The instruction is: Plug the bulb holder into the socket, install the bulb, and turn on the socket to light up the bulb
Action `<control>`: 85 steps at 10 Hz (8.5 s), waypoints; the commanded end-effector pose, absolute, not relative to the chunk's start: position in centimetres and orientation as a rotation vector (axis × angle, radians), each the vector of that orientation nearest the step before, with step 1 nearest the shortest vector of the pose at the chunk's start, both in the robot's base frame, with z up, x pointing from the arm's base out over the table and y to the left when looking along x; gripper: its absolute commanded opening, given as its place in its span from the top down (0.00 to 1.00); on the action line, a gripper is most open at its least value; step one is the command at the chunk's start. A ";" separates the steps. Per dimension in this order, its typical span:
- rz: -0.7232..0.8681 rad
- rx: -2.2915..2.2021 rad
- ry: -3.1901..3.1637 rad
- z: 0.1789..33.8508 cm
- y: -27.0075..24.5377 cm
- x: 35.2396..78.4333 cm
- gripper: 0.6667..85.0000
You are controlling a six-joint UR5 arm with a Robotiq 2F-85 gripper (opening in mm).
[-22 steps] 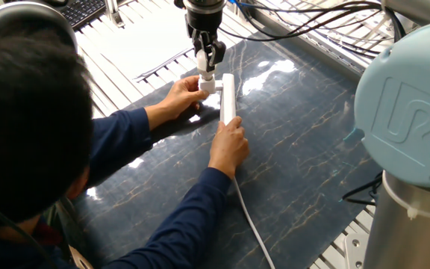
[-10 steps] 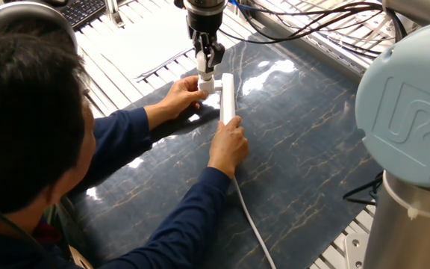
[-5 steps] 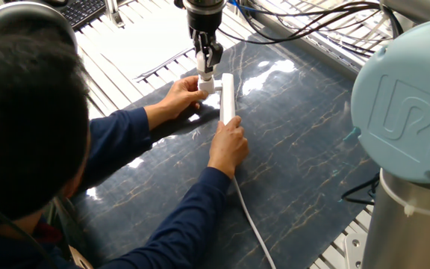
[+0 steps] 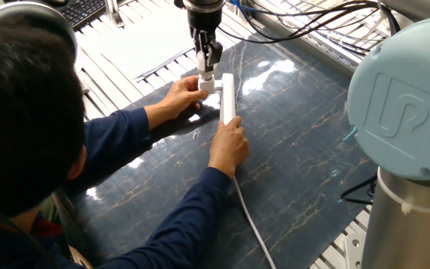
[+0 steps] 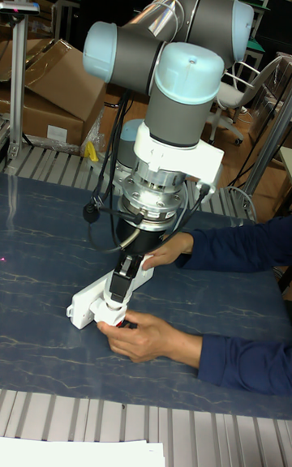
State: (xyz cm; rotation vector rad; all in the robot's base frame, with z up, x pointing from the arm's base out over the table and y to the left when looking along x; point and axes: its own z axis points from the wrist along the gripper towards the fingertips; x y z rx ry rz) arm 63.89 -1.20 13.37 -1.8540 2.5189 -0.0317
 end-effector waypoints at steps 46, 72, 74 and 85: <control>0.205 -0.673 3.147 13.5 1.0 61.7 1.00; 0.073 -0.948 3.017 13.4 -0.7 63.8 0.22; 0.046 -0.988 2.995 13.6 -1.1 64.1 0.22; -0.072 -1.413 2.748 14.4 0.5 63.4 0.22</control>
